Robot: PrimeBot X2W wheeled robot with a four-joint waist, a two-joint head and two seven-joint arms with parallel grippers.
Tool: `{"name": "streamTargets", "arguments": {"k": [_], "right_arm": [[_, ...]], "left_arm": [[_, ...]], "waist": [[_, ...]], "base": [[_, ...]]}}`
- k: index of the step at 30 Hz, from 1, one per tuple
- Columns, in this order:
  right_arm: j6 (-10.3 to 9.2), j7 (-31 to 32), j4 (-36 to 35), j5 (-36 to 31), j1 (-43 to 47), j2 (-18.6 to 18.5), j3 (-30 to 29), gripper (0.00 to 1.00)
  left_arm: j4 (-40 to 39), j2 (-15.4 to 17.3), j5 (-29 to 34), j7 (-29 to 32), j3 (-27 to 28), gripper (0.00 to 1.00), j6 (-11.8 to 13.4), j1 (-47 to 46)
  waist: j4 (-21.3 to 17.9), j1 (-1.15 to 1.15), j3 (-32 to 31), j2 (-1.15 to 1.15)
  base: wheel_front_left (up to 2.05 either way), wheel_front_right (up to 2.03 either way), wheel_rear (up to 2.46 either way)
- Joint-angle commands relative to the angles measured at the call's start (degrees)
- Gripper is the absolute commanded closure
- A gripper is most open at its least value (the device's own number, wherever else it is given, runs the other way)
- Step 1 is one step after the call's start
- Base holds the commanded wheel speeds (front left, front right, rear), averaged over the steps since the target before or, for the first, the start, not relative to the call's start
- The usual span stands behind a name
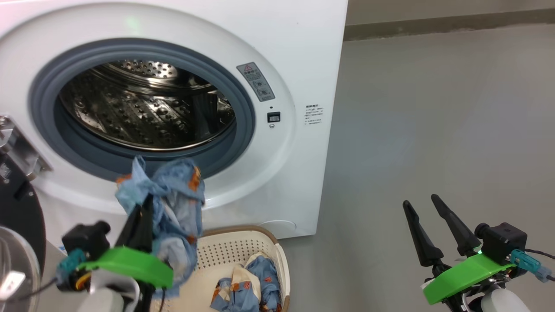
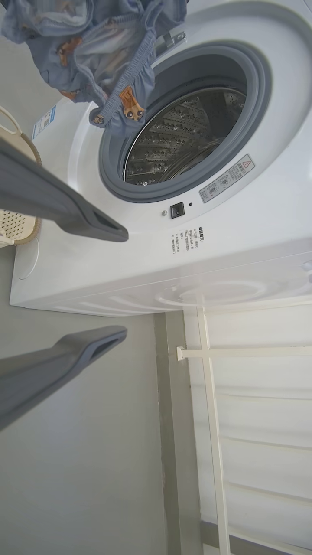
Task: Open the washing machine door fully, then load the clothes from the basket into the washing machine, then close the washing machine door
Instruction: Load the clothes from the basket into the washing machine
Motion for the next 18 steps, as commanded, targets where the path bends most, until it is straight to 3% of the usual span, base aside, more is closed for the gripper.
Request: {"name": "streamTargets", "arguments": {"k": [1, 18], "right_arm": [[0.56, -0.3, -1.4, 1.3, -1.9, -0.7, 1.5, 0.00], [0.56, -0.3, -4.9, -0.2, -7.4, 0.6, 0.8, 0.00]], "left_arm": [[0.3, 1.3, 1.0, -0.5, 2.4, 1.00, -0.1, -4.3], [19.3, 4.0, 4.5, -0.5, 9.3, 1.00, -1.9, -31.3]], "waist": [[-1.1, 0.00, 1.1, 0.00], [-9.0, 0.00, 19.2, 0.00]], "base": [[0.00, 0.00, 0.00], [0.00, 0.00, 0.00]]}}
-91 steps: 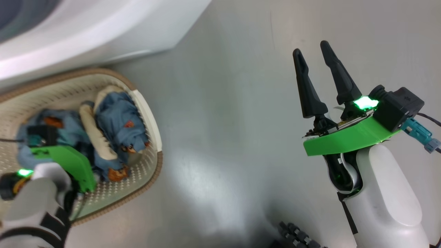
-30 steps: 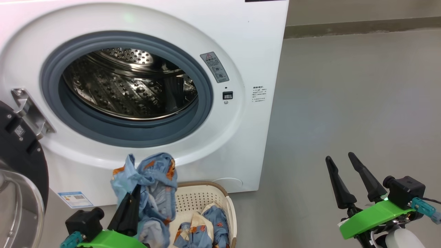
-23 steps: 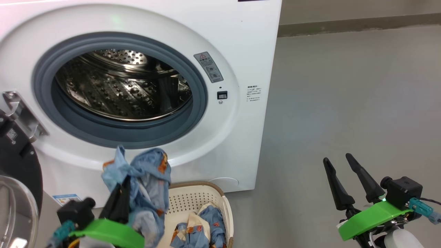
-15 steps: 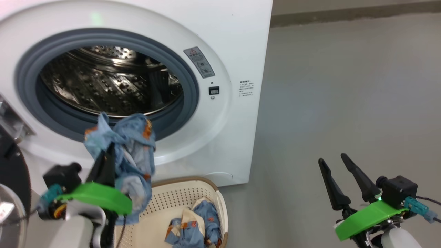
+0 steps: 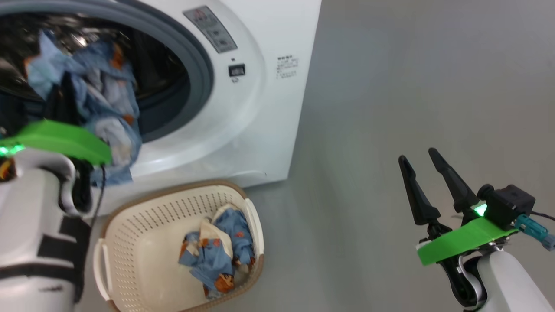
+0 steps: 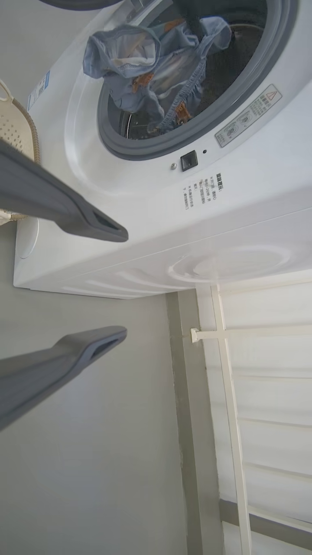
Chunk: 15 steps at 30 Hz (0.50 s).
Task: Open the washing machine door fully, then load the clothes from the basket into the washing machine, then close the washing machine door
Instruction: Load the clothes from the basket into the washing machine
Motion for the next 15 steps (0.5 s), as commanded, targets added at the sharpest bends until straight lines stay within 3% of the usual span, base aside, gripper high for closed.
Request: {"name": "streamTargets", "arguments": {"k": [1, 15], "right_arm": [[0.56, -0.3, -1.8, -0.2, -1.4, 0.0, 0.7, 0.00], [0.56, -0.3, -4.2, -1.7, -5.7, 3.9, 0.2, 0.00]], "left_arm": [[0.0, 2.7, 0.8, -0.4, 2.2, 1.00, -0.3, -4.2], [10.0, 6.8, 4.3, -0.4, 4.0, 1.00, -1.5, -21.9]], "waist": [[-4.4, 0.00, 7.9, 0.00], [-9.0, 0.00, 21.8, 0.00]], "base": [[0.00, 0.00, 0.00], [0.00, 0.00, 0.00]]}}
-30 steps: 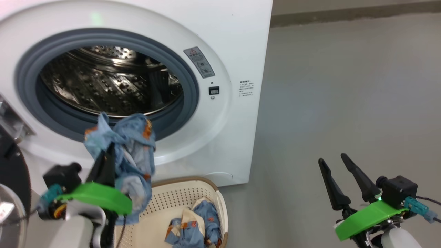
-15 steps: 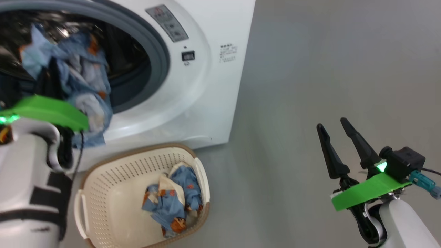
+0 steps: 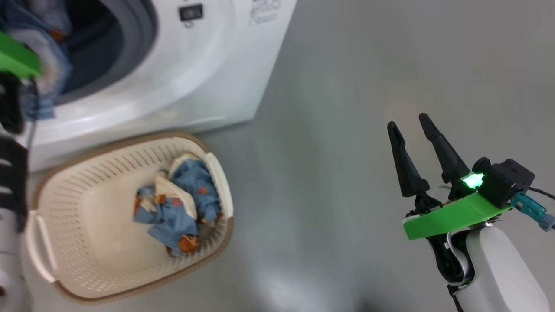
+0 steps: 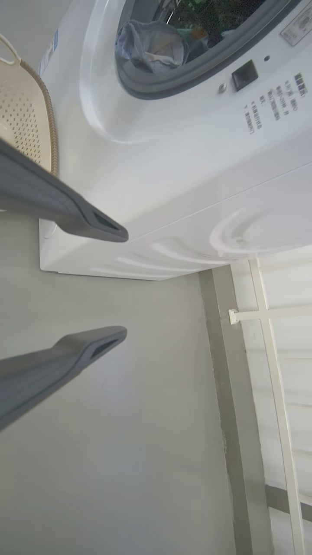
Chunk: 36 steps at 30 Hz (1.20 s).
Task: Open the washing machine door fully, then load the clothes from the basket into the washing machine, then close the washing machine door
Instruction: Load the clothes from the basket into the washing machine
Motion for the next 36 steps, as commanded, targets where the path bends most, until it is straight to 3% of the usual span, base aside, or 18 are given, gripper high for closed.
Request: {"name": "streamTargets", "arguments": {"k": [1, 7, 12, 13, 14, 24, 36], "right_arm": [[0.56, -0.3, -1.6, -0.7, -0.3, 0.2, 0.8, 0.00], [0.56, -0.3, -1.8, -0.8, -0.9, 1.1, 1.0, 0.00], [0.56, -0.3, -1.7, -1.0, -1.3, 1.6, 1.1, 0.00], [0.56, -0.3, -1.6, -1.0, -1.4, 1.7, 1.2, 0.00], [0.56, -0.3, -1.4, -1.0, -1.5, 1.8, 1.2, 0.00], [0.56, -0.3, -0.3, -0.8, -1.7, 1.6, 2.3, 0.00], [0.56, -0.3, 0.8, -0.8, -1.0, 0.2, 2.9, 0.00]], "left_arm": [[-0.7, 3.5, 0.7, -0.4, 1.2, 1.00, -0.3, -2.7], [-5.5, 5.4, 3.8, -0.4, 3.6, 1.00, -0.3, -6.9], [-12.3, 4.9, 7.0, -0.4, 7.7, 1.00, -0.1, -7.1], [-12.0, 4.6, 7.3, -0.4, 8.2, 0.55, -0.2, -6.8], [-11.7, 4.3, 7.6, -0.4, 8.6, 0.00, -0.2, -6.7], [0.9, 2.5, 10.3, -0.4, 8.7, 0.00, 0.3, -5.0], [0.1, 0.2, 11.6, -0.4, 9.1, 0.00, 0.2, 2.7]], "waist": [[-4.0, 0.00, 6.2, 0.00], [-5.4, 0.00, 8.1, 0.00], [-5.9, 0.00, 8.6, 0.00], [-5.9, 0.00, 8.5, 0.00], [-5.9, 0.00, 8.4, 0.00], [-4.4, 0.00, 4.4, 0.00], [-1.8, 0.00, -3.0, 0.00]], "base": [[0.00, 0.00, 0.00], [0.00, 0.00, 0.00], [0.00, 0.00, 0.00], [0.00, 0.00, 0.00], [0.00, 0.00, 0.00], [0.00, 0.00, 0.00], [0.00, 0.00, 0.00]]}}
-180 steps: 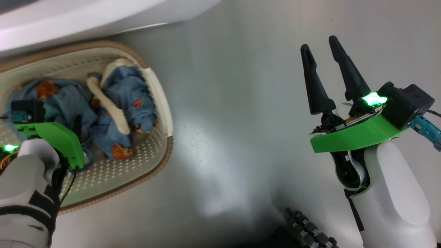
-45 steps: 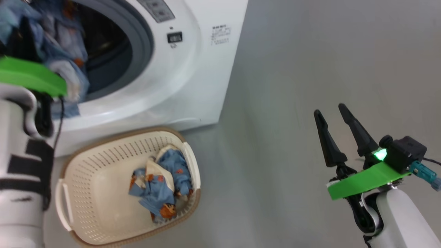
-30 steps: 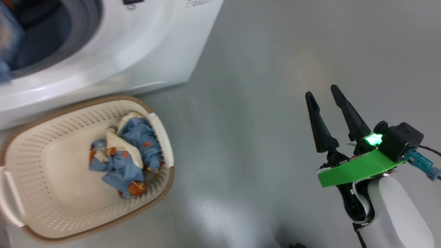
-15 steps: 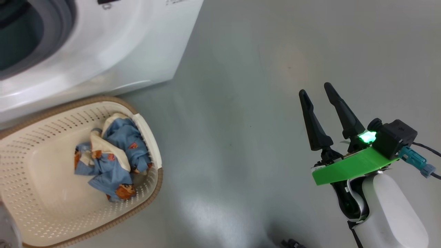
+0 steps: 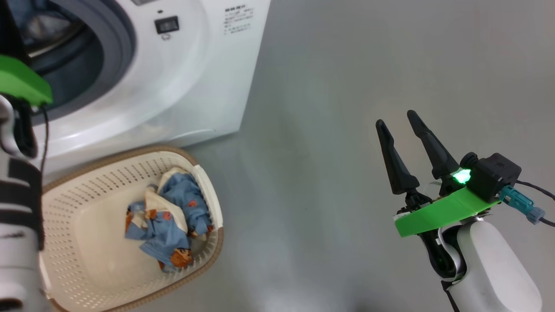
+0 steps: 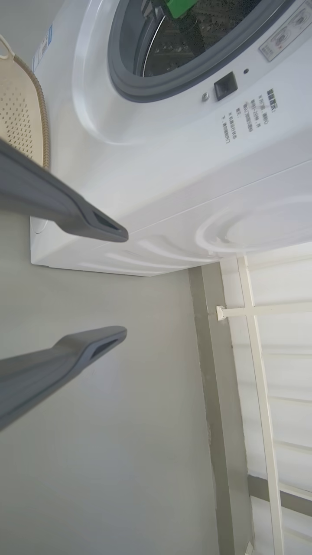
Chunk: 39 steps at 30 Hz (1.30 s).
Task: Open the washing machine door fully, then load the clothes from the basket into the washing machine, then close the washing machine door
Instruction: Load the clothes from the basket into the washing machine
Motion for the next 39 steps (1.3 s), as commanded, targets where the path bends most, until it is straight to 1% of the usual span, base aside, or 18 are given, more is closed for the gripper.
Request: {"name": "streamTargets", "arguments": {"k": [1, 6, 11, 19, 31, 39], "right_arm": [[0.56, -0.3, -0.9, -0.3, 1.4, -0.5, 0.9, 0.00], [0.56, -0.3, -0.6, -0.2, 2.2, -1.1, 0.7, 0.00], [0.56, -0.3, -0.3, 0.0, 3.2, -1.7, 0.6, 0.00], [0.56, -0.3, 0.7, 0.8, 5.3, -2.6, 1.1, 0.00], [0.56, -0.3, 1.1, 1.5, 10.0, -3.7, 0.9, 0.00], [0.56, -0.3, 0.7, 1.5, 11.5, -4.3, 0.8, 0.00]], "left_arm": [[-2.3, 1.9, 0.8, -0.3, 0.7, 0.00, 0.5, 1.9], [-7.2, 0.1, 2.1, -0.3, 0.7, 0.00, 0.5, 8.2], [-10.5, -1.5, 1.5, -0.3, 1.8, 0.00, 0.2, 14.3], [-16.4, -3.0, 0.9, -0.3, 2.7, 0.00, -0.3, 25.1], [-27.6, -6.3, 0.6, -0.3, 0.9, 0.00, -0.5, 42.0], [-34.1, -7.4, 0.1, -0.3, 1.5, 0.00, -0.5, 49.6]], "waist": [[1.7, 0.00, -3.0, 0.00], [3.5, 0.00, -6.3, 0.00], [5.3, 0.00, -9.9, 0.00], [7.5, 0.00, -17.0, 0.00], [11.0, 0.00, -26.1, 0.00], [12.4, 0.00, -28.0, 0.00]], "base": [[0.00, 0.00, 0.00], [0.00, 0.00, 0.00], [0.00, 0.00, 0.00], [0.00, 0.00, 0.00], [0.00, 0.00, 0.00], [0.00, 0.00, 0.00]]}}
